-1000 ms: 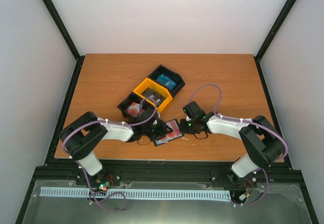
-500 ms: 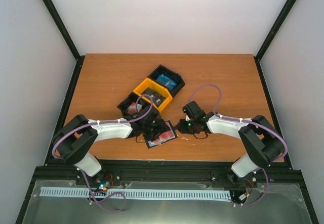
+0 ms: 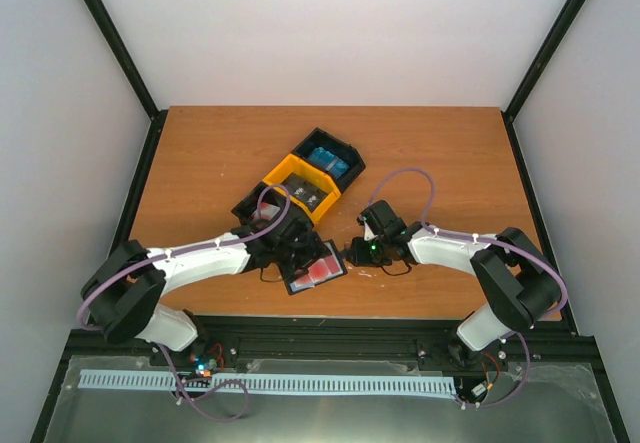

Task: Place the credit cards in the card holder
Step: Insert the credit card into the card holder.

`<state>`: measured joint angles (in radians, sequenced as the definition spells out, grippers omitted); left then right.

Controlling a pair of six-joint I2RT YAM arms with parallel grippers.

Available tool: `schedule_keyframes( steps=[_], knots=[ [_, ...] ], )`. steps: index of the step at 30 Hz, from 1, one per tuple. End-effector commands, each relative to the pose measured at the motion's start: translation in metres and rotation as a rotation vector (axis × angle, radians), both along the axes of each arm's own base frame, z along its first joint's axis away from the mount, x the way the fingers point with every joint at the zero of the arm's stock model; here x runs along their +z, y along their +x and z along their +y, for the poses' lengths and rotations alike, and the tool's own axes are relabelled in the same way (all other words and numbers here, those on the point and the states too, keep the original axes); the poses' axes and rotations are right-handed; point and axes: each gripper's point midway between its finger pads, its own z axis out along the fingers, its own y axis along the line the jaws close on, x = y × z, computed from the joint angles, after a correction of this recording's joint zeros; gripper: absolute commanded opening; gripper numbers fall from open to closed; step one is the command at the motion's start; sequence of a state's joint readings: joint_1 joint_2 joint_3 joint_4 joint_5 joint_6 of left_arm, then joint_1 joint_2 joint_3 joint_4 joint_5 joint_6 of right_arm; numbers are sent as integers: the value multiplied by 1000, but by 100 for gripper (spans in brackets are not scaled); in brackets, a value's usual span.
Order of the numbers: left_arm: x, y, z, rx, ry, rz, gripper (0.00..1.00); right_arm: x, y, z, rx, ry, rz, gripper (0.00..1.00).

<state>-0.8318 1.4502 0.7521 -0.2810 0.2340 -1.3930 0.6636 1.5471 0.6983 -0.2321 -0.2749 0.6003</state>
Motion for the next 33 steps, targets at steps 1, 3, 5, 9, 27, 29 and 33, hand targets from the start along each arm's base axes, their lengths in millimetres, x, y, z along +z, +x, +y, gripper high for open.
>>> schedule_keyframes(
  steps=[1, 3, 5, 9, 27, 29, 33],
  knots=[
    [-2, -7, 8, 25, 15, 19, 78, -19, -26, -11, 36, -47, 92, 31],
    [-8, -8, 9, 23, 24, 32, 71, -20, -27, -10, 44, -47, 94, 31],
    [-13, -8, 10, 19, 37, 41, 67, -20, -29, -10, 53, -50, 95, 31],
    [-19, -5, 13, 11, 84, 45, 67, -20, -32, -8, 62, -56, 94, 30],
    [-28, 8, 4, -58, 134, 6, 53, -12, -39, 5, 89, -28, 58, 39],
    [-31, 10, 3, -69, 153, 4, 54, -15, -38, 5, 88, -43, 61, 38],
    [-32, 14, 1, -88, 173, -11, 56, -19, -34, 6, 77, -65, 58, 36]
  ],
)
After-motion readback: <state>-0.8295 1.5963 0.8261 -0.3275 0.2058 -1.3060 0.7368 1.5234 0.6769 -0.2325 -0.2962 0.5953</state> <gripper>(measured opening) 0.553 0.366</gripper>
